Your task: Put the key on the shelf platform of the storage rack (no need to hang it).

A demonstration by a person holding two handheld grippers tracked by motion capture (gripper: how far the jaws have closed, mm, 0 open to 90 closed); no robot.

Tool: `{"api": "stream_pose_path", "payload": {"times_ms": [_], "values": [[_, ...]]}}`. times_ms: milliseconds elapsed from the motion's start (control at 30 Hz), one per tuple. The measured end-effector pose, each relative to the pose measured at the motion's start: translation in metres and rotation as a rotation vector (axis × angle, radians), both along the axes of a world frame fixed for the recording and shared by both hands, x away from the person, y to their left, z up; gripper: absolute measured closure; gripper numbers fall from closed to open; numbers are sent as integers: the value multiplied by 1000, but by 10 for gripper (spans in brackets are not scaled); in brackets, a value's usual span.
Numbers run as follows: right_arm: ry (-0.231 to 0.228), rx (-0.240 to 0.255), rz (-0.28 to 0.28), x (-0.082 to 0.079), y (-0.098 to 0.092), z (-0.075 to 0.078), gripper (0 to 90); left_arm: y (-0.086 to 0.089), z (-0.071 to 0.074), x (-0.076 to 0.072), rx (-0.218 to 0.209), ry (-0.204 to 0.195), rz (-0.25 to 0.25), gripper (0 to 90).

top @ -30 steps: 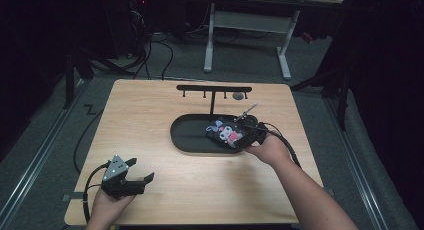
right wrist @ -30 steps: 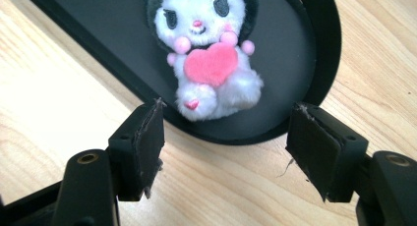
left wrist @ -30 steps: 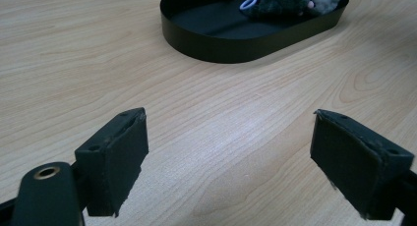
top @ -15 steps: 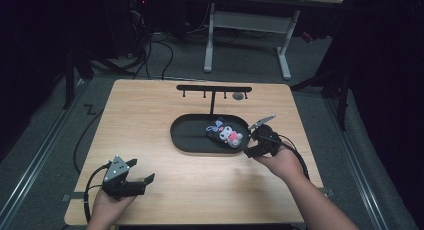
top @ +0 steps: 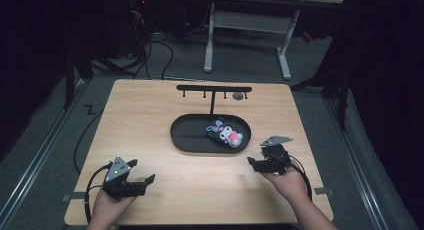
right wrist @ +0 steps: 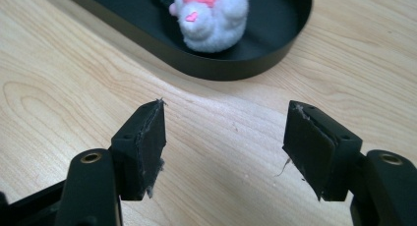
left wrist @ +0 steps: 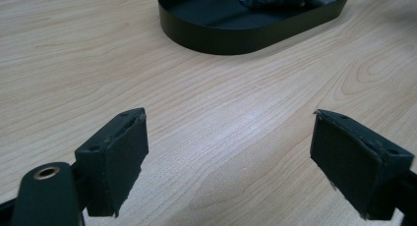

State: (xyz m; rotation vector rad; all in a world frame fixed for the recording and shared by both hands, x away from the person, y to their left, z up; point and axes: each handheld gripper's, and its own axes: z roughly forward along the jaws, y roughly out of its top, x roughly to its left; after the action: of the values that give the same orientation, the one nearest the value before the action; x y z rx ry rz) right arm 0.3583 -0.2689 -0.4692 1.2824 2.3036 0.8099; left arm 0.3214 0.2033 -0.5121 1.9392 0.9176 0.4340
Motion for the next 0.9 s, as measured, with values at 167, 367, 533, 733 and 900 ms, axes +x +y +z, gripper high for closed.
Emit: {"api": "stream_pose_path", "payload": {"times_ms": [167,367,533,733,900], "values": [[-91,77,-27,-19,-14,-11,307,0,0,0,6,-1,5,151],[-179,155,-18,-45,-19,-25,283,1,0,1,13,-7,7,150],[-220,162,-20,-62,-24,-39,223,-1,-1,1,12,-3,2,150],[-312,188,-12,-87,-36,-39,188,-5,-3,1,27,13,19,151],[-292,220,-27,-83,-47,-42,188,-9,-5,0,29,22,24,151]]}}
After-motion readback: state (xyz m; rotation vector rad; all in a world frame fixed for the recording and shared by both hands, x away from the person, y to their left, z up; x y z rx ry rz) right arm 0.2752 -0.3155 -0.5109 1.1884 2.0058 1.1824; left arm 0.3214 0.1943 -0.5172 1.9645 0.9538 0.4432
